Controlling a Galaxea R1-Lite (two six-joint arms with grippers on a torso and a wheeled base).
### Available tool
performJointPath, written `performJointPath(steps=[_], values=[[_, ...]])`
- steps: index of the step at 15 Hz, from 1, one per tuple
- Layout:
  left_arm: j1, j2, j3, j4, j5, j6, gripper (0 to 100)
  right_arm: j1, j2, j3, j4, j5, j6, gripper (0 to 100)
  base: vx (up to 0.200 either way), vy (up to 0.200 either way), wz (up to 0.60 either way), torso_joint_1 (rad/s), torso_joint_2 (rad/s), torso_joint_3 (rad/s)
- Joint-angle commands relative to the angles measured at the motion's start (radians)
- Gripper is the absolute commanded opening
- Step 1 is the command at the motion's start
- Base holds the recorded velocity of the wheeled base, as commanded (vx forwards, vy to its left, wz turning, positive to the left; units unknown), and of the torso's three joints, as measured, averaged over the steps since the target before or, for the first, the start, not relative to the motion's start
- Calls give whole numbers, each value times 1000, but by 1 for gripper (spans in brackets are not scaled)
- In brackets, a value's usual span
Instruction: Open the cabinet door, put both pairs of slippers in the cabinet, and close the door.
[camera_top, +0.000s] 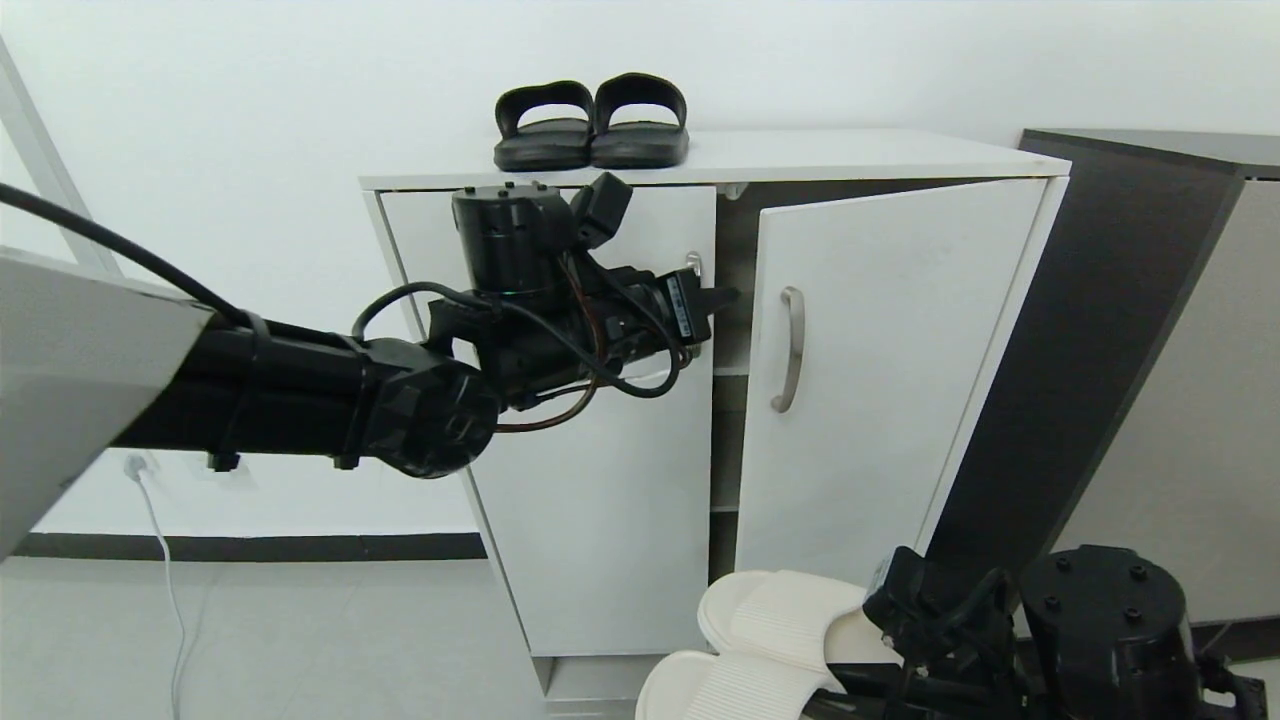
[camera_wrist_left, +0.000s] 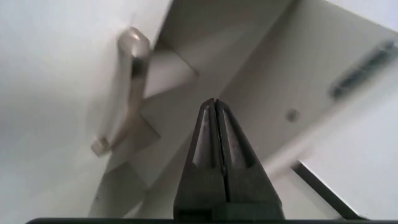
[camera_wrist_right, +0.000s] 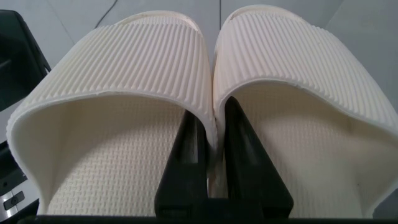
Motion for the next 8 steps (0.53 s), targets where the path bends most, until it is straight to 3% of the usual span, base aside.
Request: performJointPath(steps=[1, 3, 8], values=[[0, 63, -34, -4, 1, -1, 0, 6, -1, 5, 0, 0, 0, 0, 0, 0, 0, 0, 0, 0], [0, 74, -43, -5, 1, -1, 0, 17, 1, 15, 0, 0, 0, 0, 0, 0, 0, 0, 0, 0], [-65, 54, -8, -10, 3, 5, 0, 37, 1, 27, -1, 0, 0, 0, -200, 0, 0, 4, 2, 2]])
